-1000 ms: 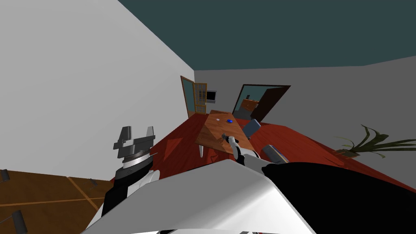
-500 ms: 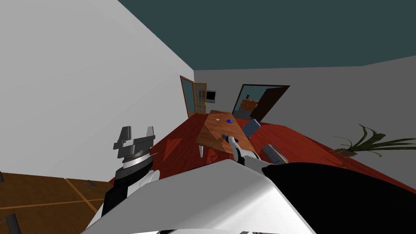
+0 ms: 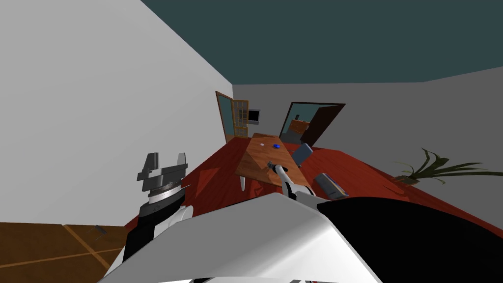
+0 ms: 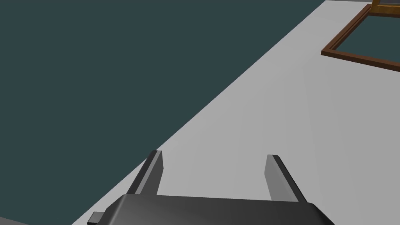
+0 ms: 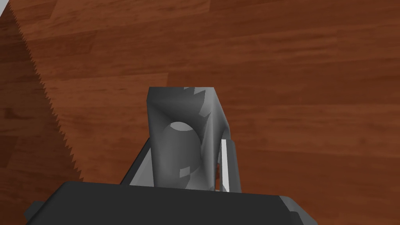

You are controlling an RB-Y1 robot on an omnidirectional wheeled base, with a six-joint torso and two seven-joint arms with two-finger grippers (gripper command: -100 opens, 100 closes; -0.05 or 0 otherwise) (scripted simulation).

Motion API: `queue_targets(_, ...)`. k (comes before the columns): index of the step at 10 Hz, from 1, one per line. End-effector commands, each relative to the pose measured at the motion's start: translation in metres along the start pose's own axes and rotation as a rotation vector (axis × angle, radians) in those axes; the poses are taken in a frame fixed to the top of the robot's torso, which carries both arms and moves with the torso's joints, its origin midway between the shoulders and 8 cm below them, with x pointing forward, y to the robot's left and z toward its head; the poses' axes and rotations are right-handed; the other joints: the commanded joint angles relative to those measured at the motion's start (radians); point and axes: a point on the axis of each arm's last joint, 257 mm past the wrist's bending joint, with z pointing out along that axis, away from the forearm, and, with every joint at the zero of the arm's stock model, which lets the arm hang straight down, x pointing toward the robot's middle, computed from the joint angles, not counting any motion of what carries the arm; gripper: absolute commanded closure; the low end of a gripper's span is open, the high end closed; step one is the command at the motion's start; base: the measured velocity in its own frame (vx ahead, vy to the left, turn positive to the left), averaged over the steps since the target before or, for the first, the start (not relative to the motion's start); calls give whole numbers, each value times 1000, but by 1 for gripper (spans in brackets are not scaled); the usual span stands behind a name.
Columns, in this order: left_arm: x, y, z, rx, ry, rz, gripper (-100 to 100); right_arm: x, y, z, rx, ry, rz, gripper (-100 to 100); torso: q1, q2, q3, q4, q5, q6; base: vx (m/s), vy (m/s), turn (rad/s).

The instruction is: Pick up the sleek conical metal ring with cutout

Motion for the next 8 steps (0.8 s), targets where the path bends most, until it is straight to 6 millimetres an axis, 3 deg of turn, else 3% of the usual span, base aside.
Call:
queue_targets(1,0,0,0,0,0,0,0,3,-3,-1,4,3,3,100,0,0,0,0,0,0,12,5,-54)
queue_targets(8,0,0,0,0,0,0,0,-9,-20,-8,23,-20,-24,100,1,0,0,1,1,-1,12,3,-42)
